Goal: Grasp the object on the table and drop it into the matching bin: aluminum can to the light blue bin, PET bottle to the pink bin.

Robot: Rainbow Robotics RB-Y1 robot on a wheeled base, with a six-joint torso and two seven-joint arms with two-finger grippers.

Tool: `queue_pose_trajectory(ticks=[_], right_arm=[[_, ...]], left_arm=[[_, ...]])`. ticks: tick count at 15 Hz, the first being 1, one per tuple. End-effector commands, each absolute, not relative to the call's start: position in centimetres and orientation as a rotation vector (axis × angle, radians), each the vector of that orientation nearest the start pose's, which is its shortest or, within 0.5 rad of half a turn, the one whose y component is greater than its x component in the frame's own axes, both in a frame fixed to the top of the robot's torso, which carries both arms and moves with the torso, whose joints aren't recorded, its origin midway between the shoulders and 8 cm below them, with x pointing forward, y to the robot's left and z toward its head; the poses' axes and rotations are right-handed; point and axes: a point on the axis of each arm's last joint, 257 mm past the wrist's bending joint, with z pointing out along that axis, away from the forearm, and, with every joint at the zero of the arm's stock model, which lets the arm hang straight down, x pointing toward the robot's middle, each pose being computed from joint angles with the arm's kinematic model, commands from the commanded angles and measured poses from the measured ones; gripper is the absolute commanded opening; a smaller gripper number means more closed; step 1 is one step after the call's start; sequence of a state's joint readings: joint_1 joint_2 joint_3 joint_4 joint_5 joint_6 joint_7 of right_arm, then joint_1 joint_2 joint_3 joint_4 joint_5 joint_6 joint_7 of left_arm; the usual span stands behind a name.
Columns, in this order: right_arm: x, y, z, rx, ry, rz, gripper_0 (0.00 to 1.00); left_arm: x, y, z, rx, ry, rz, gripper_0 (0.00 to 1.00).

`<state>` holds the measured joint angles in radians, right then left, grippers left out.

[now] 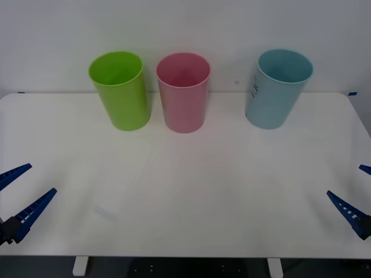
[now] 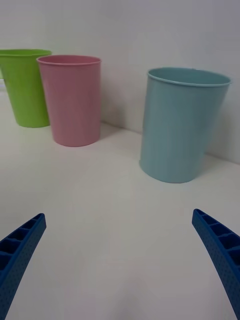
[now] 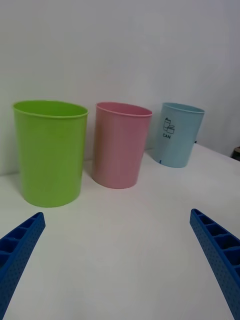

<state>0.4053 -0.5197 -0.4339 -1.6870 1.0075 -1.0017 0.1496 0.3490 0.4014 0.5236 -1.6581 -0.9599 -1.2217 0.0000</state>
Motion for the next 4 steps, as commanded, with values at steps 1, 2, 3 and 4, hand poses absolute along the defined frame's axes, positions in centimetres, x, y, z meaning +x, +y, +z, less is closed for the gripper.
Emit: queue_pose_trajectory(ticks=[1,2,3,4], right_arm=[[35.37,-35.23,-20.59,-0.576,1.572,0.324,1.0],[35.37,-35.23,-20.59,-0.576,1.572,0.324,1.0],[35.37,-35.23,-20.59,-0.576,1.572,0.324,1.0],[35.37,-35.23,-20.59,-0.576,1.572,0.324,1.0]], left_arm=[[34.23,32.97,-16.89,0.465,1.441,-0.567,1.0],[34.23,32.97,-16.89,0.465,1.441,-0.567,1.0],[34.23,32.97,-16.89,0.465,1.441,-0.567,1.0],[34.23,32.97,-16.89,0.465,1.441,-0.567,1.0]])
